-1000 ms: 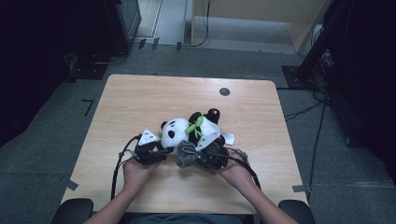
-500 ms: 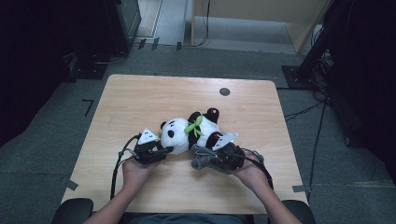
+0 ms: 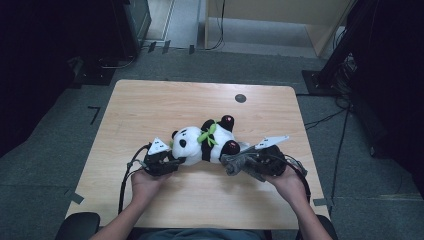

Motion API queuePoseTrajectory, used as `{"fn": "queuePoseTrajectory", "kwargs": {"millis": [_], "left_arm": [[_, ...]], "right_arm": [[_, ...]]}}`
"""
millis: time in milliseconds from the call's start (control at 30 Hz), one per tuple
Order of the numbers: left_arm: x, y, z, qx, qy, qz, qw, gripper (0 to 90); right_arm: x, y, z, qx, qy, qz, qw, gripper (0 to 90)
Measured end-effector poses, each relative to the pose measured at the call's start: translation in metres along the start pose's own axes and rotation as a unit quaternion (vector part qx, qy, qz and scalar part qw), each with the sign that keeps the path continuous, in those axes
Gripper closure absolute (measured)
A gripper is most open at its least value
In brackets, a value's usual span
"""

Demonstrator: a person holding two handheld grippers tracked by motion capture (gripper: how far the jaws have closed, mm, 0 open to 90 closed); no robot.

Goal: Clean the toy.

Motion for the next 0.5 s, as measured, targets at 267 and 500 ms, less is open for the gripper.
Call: {"fn": "queuePoseTrajectory", "kwargs": {"millis": [267, 500], "left_arm": [[-0.001, 0.001, -0.001, 0.002, 0.006, -0.002, 1.0000, 55.6], [-0.001, 0.000, 0.000, 0.001, 0.000, -0.005, 1.0000, 55.4]], "right_arm": [[-0.010, 0.023, -0.025, 0.075, 0.002, -0.021, 0.9969, 81.7], [-0.037, 0.036, -0.065, 0.139, 0.002, -0.054, 0.9888, 81.7]]}}
Point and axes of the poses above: each handheld gripper's, and its own axes: y roughly backward along the jaws, z roughly out of its underside, x roughly to its right, the point moved 6 cm from there along -y, roughly forward along the jaws, and after that the axes turned 13 degrees about z, right-handed, at the moved point
